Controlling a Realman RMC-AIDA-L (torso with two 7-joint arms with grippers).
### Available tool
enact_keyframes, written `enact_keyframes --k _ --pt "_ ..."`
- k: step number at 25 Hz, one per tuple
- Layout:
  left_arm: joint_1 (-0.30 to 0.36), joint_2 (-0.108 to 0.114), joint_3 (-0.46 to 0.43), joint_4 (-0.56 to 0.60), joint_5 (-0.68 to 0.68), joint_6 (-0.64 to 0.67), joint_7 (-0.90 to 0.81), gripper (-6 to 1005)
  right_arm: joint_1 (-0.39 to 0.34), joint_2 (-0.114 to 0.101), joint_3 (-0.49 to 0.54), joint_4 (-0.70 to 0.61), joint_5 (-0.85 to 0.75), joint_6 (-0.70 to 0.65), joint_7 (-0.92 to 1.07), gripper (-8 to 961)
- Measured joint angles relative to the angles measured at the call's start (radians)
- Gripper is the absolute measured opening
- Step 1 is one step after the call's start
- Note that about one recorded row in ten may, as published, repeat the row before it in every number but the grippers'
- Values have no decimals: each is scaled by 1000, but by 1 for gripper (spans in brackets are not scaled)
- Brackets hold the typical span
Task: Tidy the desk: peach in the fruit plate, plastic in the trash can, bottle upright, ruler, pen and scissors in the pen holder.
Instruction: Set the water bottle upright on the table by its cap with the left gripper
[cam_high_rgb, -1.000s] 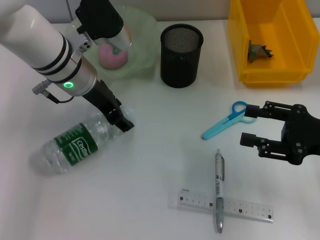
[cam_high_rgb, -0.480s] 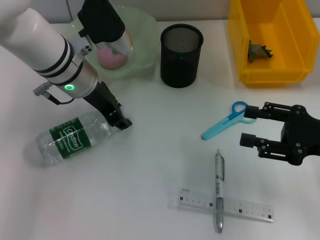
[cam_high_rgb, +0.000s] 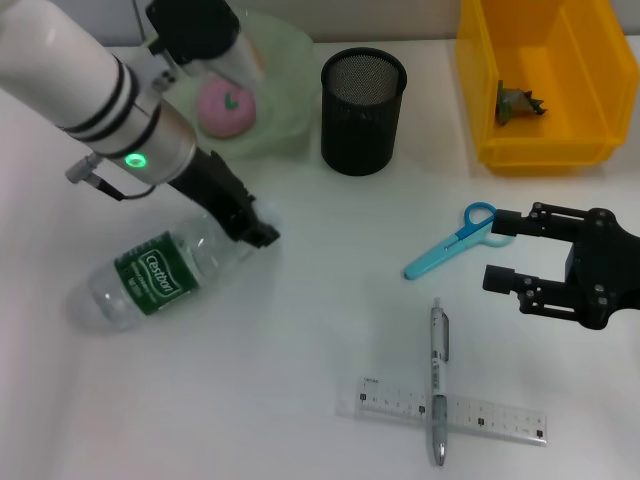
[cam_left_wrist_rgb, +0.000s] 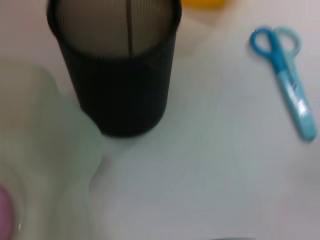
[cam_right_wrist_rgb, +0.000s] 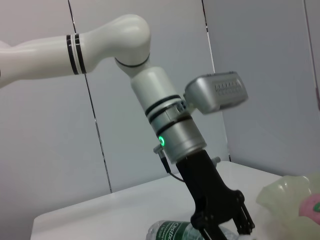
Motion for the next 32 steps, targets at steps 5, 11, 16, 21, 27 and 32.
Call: enact_keyframes --k 5,11,16,21,27,32 --pt "13 3 -129 46 -58 82 67 455 -2 1 0 1 -1 2 0 671" --pt "25 7 -285 66 -100 154 148 461 -3 2 0 6 -1 4 0 671" --pt "32 9 -395 80 -113 208 198 465 -3 3 0 7 -2 4 0 672" --pt "54 17 -447 99 -163 245 228 470 -3 3 -1 4 -2 2 0 671" --pt "97 38 -450 120 -252 264 245 476 -3 3 -5 4 -2 7 0 672" --pt "138 50 -450 124 -338 269 296 481 -3 3 -5 6 -1 7 0 672"
